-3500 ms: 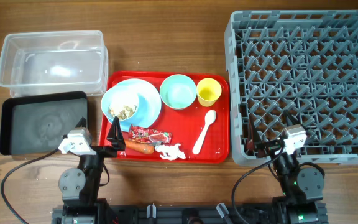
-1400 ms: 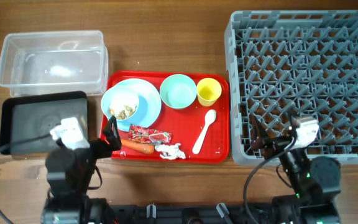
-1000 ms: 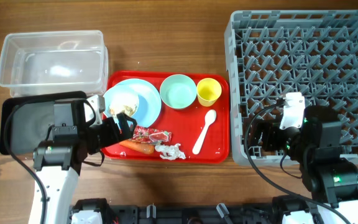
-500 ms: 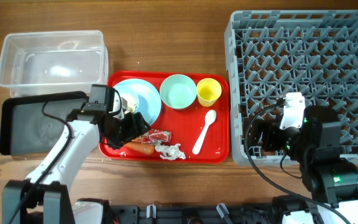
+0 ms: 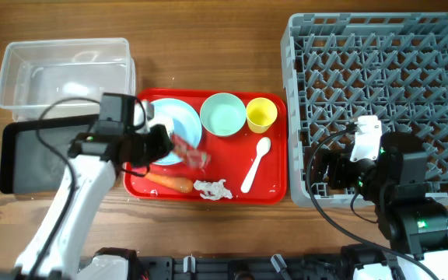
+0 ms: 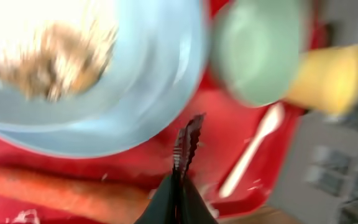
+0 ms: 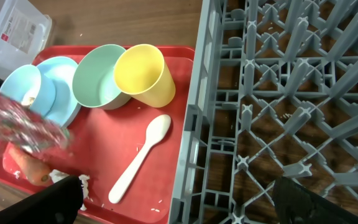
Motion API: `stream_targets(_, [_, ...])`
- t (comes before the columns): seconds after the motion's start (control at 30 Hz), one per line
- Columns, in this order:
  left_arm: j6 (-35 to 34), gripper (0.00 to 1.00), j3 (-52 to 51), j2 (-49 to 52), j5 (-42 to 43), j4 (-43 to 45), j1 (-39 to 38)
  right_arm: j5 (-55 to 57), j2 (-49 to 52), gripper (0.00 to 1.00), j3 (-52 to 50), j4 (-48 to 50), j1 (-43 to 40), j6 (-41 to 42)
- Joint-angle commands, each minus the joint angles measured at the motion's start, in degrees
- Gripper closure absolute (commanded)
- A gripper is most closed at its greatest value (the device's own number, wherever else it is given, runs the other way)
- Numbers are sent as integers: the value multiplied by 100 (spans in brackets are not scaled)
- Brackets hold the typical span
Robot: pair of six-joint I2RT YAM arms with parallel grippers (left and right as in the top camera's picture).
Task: Sort waste into correct bins and load items into the dishwasher rack
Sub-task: 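Grasp the red snack wrapper with the left gripper and drop it in the clear bin, then grasp the white plastic bag with the left gripper and drop it in the clear bin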
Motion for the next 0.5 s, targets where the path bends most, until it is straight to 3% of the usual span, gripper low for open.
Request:
stream_targets(0.0, [87, 96, 562, -634, -745, 166, 411, 15, 0, 0, 105, -9, 17, 24])
stream_targets(0.13, [87, 96, 645, -852, -1593, 1357, 1377, 15, 0, 0, 105, -7, 17, 24])
stream_targets(0.2, [87, 96, 645, -651, -2356, 2024, 1644, 13, 0, 0, 105, -20, 17, 31])
stream_targets(0.3, [90, 96, 645, -92, -2787, 2645, 1764, 13, 0, 0, 105, -20, 17, 37])
stream_targets(0.33, [90, 88, 645, 101, -2820, 2798, 1775, 11, 0, 0, 105, -28, 17, 37])
stream_targets(0.4, [87, 44, 645, 472, -2870, 3117, 1773, 13, 0, 0, 105, -55, 17, 35])
stream_targets(0.43, [87, 38, 645, 490, -2863, 3123, 1770, 13, 0, 0, 105, -79, 17, 33])
stream_targets(0.47, [90, 38, 645, 409, -2618, 3069, 1755, 15, 0, 0, 105, -92, 17, 22])
